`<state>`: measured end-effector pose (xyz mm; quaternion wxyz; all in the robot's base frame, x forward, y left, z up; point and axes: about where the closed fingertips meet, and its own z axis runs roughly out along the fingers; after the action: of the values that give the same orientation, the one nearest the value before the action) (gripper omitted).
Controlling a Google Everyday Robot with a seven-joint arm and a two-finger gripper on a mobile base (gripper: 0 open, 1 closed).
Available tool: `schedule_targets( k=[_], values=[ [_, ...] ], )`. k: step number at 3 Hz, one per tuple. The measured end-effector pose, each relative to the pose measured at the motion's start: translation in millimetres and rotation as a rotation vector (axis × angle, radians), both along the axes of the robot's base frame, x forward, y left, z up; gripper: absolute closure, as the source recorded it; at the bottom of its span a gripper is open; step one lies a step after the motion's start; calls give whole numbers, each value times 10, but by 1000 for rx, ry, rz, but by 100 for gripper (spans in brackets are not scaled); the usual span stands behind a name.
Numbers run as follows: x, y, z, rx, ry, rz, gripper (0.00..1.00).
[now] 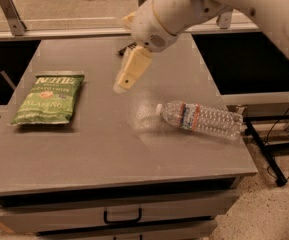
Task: Pick green jalapeno chip bag
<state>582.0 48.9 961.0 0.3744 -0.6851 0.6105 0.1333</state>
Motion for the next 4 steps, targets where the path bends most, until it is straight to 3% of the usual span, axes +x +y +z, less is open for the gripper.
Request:
schedule_targets(
  k=[1, 2, 3, 4],
  values=[
    [271, 663, -69, 87, 5, 73, 0],
    [376, 1249, -173, 140, 35, 136, 0],
    [423, 1662, -378, 143, 80, 153, 0],
    [506, 1833, -688, 106, 139, 118, 0]
  ],
)
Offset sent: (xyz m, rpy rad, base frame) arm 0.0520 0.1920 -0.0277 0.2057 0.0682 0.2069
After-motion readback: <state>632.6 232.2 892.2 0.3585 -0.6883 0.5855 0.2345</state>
